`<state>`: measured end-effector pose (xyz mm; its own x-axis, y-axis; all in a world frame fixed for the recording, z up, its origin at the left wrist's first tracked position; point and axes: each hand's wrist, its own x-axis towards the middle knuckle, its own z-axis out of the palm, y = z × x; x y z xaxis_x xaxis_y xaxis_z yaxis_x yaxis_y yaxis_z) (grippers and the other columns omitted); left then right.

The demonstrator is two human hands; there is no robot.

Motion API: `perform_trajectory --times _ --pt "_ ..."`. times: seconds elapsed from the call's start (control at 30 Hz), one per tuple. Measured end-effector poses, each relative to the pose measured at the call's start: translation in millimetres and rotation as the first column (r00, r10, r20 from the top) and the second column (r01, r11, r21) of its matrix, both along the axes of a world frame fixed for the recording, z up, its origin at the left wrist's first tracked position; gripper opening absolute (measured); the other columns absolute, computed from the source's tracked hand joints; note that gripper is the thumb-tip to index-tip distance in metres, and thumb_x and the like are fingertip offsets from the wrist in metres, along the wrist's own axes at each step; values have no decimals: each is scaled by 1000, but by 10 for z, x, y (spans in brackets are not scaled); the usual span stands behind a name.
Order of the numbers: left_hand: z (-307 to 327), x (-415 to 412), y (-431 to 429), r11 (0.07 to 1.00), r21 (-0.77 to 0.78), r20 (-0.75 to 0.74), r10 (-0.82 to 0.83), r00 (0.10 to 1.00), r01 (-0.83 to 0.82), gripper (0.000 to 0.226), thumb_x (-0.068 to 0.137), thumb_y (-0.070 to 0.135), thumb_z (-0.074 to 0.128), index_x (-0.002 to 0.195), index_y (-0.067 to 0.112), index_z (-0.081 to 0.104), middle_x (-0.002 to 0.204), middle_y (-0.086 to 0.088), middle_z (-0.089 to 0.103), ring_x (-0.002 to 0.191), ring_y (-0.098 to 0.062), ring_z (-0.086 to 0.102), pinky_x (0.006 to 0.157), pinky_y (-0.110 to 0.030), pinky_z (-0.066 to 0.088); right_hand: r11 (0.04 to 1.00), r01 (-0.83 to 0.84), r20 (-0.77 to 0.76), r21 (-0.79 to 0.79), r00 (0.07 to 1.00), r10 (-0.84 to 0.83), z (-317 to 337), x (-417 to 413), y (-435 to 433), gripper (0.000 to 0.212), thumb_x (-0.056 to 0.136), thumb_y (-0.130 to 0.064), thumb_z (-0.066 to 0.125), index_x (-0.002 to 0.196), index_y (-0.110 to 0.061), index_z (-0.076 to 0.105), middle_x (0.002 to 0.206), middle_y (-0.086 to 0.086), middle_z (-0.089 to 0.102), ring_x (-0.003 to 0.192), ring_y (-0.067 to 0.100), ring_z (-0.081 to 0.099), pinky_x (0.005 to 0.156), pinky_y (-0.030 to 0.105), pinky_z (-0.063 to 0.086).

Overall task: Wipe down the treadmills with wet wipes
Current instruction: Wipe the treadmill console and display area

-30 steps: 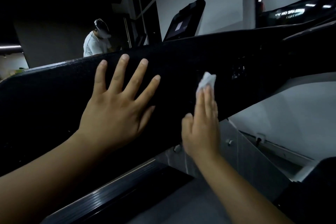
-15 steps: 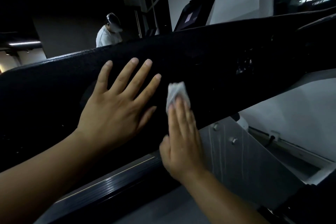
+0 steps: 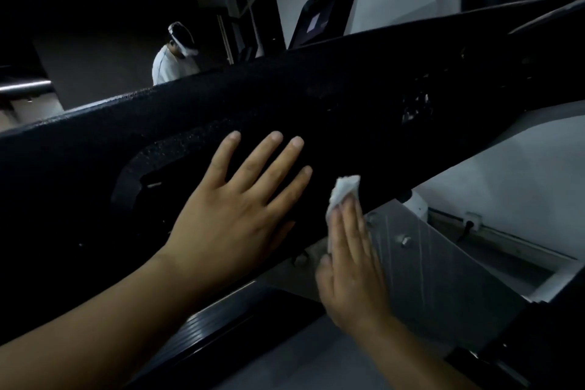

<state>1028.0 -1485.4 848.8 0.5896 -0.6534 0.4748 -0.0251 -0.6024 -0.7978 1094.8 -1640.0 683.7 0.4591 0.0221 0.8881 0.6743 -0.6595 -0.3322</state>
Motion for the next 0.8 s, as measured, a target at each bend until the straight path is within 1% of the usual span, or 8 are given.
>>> perform_trajectory --times 0.13,0.27,0.33,0.4,0.5,0.67,0.73,0.8 --pt "0 107 -136 999 29 -25 -28 999 29 62 106 47 27 159 14 30 167 -16 15 154 -37 15 122 -62 10 967 36 -22 251 999 -32 598 117 24 66 96 -19 34 159 -5 17 169 11 7 156 23 4 124 47 18" --pt "-16 136 -149 998 5 -43 -60 997 60 65 105 44 26 160 10 23 167 -19 9 155 -39 9 123 -61 3 995 9 -28 102 1000 -6 300 -62 95 71 96 -19 37 161 -12 10 170 1 1 156 20 7 120 52 29" --pt "-32 138 -165 999 -19 -39 -51 998 50 66 108 45 23 161 10 6 167 -21 -8 154 -40 -8 121 -62 -9 996 32 -76 77 997 -26 214 -53 -12 73 96 -24 33 161 -26 0 169 -10 -6 155 13 5 118 50 32" --pt "-50 153 -240 999 -25 -65 -28 997 26 79 105 53 24 158 9 -14 161 -21 -29 148 -39 -28 115 -62 -22 981 73 -109 179 993 -54 454 32 -60 71 95 -30 27 161 -31 -1 168 -13 -8 155 8 3 122 39 26" --pt "-27 150 -364 999 -49 -114 -21 993 16 87 104 54 29 151 7 -27 158 -19 -38 146 -36 -35 112 -61 -27 939 50 -100 341 995 -16 909 109 -7 66 96 -29 22 160 -16 13 169 -4 2 154 7 4 122 17 10" --pt "71 146 -448 989 -130 -162 -97 982 76 74 106 45 24 157 9 -17 163 -17 -29 150 -34 -28 116 -58 -22 963 -12 -108 270 993 42 334 -18 63 65 98 -19 29 158 -26 6 169 -10 -1 155 10 7 120 16 13" --pt "118 174 -502 989 -127 -175 -100 979 78 74 106 45 26 158 10 -13 164 -18 -27 151 -35 -27 116 -58 -21 942 30 -153 335 988 23 385 38 -49 64 98 -20 30 155 -36 6 168 -16 -1 153 2 8 118 13 15" --pt "138 207 -556 986 -139 -183 -117 976 92 73 106 44 27 159 10 -11 164 -17 -26 151 -35 -26 117 -58 -20 889 86 -196 450 981 5 678 101 -127 62 97 -22 30 156 -30 13 165 -17 6 149 -7 10 119 15 17"
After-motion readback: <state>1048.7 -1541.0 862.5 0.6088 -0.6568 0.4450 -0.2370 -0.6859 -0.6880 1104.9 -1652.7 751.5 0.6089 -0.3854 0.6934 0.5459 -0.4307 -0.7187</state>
